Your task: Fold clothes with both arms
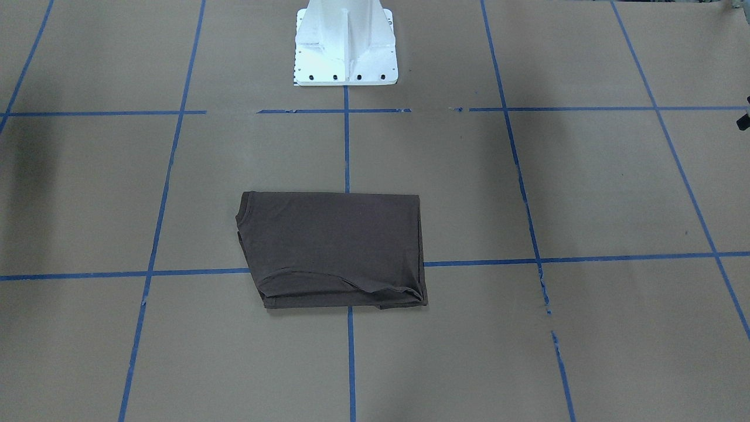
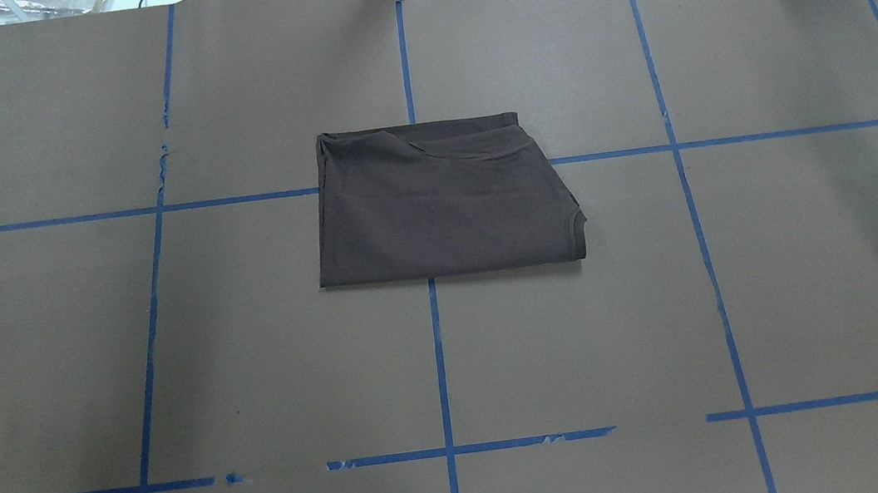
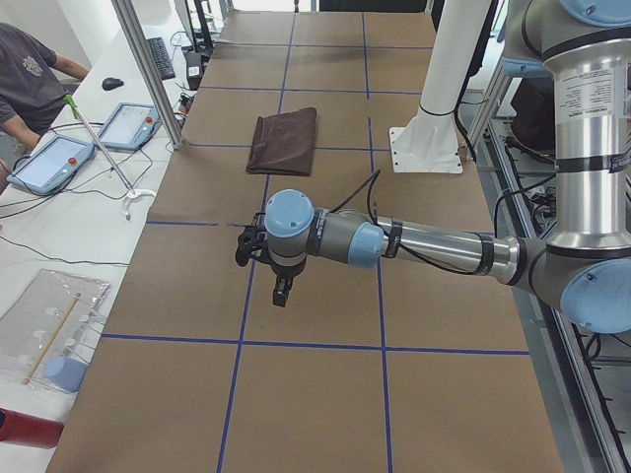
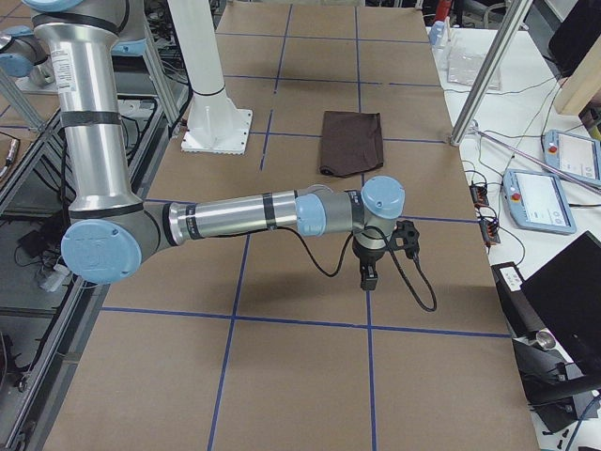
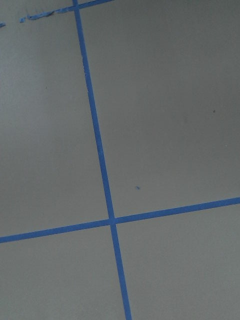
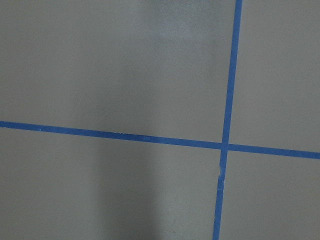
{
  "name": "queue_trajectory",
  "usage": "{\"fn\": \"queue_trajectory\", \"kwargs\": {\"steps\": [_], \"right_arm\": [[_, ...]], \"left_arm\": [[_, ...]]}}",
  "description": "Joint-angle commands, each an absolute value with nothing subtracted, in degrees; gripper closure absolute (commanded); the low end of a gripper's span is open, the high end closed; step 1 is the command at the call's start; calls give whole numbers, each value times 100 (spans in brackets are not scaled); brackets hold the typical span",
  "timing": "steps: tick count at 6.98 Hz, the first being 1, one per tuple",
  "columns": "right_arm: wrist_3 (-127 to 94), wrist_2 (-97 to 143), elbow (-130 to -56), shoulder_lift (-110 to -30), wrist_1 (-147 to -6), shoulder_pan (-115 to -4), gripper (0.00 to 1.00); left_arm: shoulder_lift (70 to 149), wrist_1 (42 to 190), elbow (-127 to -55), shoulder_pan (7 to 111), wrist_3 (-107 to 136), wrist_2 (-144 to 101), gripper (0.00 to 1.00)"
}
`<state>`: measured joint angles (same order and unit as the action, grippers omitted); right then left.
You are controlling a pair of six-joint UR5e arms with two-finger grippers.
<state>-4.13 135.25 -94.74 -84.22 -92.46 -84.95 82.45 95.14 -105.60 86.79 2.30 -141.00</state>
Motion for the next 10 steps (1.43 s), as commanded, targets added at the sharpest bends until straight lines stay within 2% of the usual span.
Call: {"fn": "queue_trajectory", "kwargs": {"steps": [1, 6, 10], "right_arm": [[-413, 13474, -9510, -8394, -9246, -8377, 0], [-483, 13403, -9484, -8358, -9193, -8245, 0], [-501, 13412, -9501, -8376, -9167, -8235, 0]], "left_arm": [[8270, 9536, -10389, 8675, 237, -14106, 0], [8340, 9527, -10617, 8675, 237, -14106, 0], [8376, 9536, -10529, 8666, 237, -14106, 0]]}}
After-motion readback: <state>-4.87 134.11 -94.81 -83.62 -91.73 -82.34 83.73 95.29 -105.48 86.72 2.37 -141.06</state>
